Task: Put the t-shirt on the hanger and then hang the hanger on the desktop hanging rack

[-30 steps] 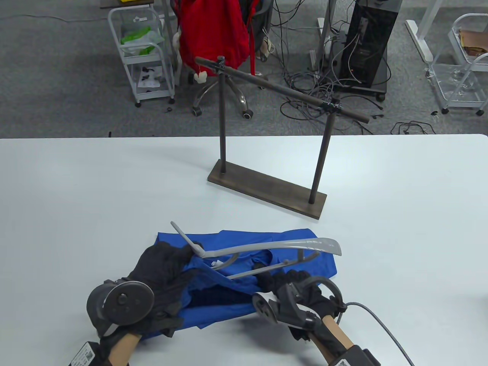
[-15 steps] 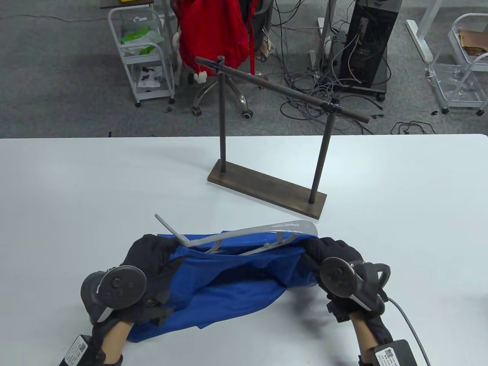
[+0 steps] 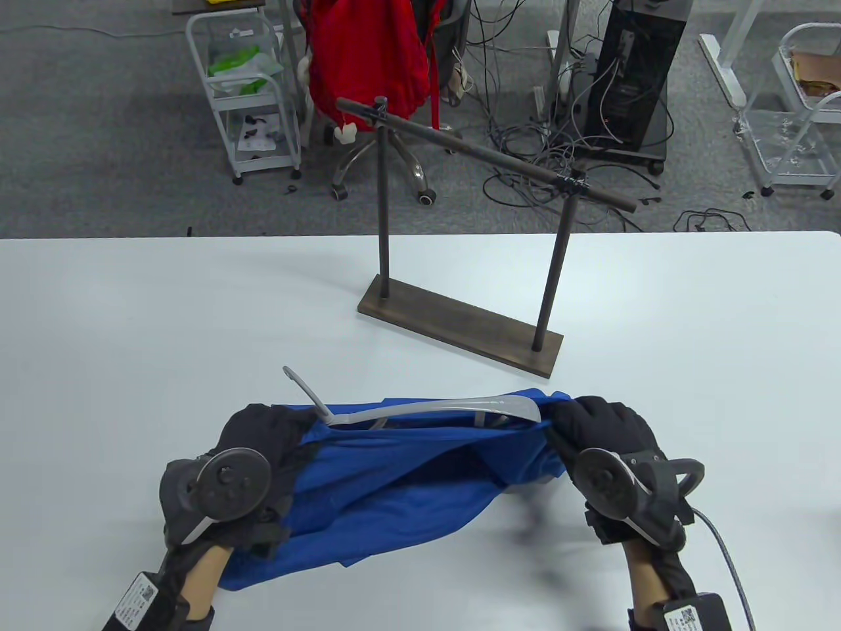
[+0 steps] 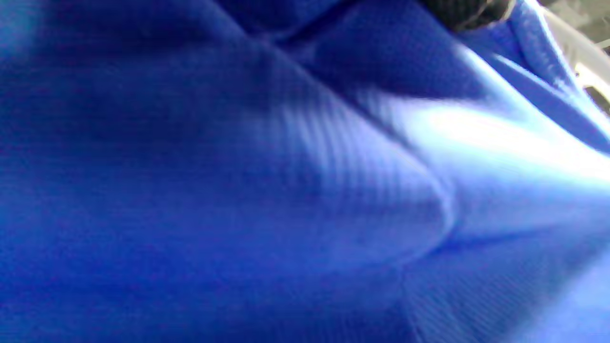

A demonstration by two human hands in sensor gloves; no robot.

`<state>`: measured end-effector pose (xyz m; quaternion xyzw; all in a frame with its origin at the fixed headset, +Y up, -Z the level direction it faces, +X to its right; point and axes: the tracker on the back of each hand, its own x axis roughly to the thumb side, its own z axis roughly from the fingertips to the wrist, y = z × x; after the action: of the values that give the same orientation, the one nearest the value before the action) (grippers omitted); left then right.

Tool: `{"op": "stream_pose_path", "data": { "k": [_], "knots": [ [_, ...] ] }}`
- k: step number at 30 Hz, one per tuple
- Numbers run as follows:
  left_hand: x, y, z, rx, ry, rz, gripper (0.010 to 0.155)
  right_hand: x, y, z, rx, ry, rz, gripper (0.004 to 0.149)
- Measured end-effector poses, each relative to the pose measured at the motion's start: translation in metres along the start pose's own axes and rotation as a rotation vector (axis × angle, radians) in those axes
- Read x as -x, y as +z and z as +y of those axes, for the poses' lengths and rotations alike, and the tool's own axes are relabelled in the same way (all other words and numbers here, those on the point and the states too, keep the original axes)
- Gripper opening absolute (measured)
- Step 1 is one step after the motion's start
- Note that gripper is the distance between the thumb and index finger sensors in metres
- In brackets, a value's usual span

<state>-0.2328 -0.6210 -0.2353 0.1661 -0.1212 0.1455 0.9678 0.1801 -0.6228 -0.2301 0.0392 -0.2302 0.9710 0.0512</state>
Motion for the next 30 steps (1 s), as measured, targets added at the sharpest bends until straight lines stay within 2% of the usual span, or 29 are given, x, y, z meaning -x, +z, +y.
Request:
{"op": "stream_pose_path", "data": {
  "k": [7, 12, 14, 17, 21, 24, 27, 28, 30],
  "knots": [
    [-0.006, 0.003, -0.002, -0.059, -0.111, -0.009, 0.049, -0.010, 0.005, 0.003, -0.017, 0.026, -0.056, 0.043],
    [-0.011, 0.005, -0.011, -0.034, -0.111, -0.027, 0.050, -0.032, 0.017, 0.004, 0.066, 0.079, -0.134, 0.047],
    [-0.011, 0.005, -0.013, -0.028, -0.102, -0.023, 0.050, -0.040, 0.020, 0.005, 0.048, 0.071, -0.166, 0.051],
    [-0.009, 0.005, -0.015, -0.017, -0.107, -0.018, 0.050, -0.047, 0.022, 0.006, -0.050, -0.104, -0.201, 0.053],
    [-0.007, 0.004, -0.016, -0.007, -0.102, -0.010, 0.050, -0.042, 0.021, 0.004, -0.094, -0.274, -0.198, 0.048],
    [-0.007, 0.004, -0.016, -0.006, -0.099, -0.009, 0.050, -0.032, 0.019, 0.000, -0.072, -0.401, -0.156, 0.046],
    [-0.008, 0.004, -0.017, 0.001, -0.102, -0.014, 0.050, -0.022, 0.017, -0.001, -0.042, -0.487, -0.113, 0.052],
    [-0.009, 0.004, -0.017, 0.002, -0.102, -0.016, 0.050, -0.021, 0.017, 0.000, -0.051, -0.492, -0.093, 0.058],
    [-0.010, 0.004, -0.018, 0.004, -0.106, -0.022, 0.050, -0.021, 0.014, 0.004, -0.076, -0.436, -0.064, 0.059]
  ]
}}
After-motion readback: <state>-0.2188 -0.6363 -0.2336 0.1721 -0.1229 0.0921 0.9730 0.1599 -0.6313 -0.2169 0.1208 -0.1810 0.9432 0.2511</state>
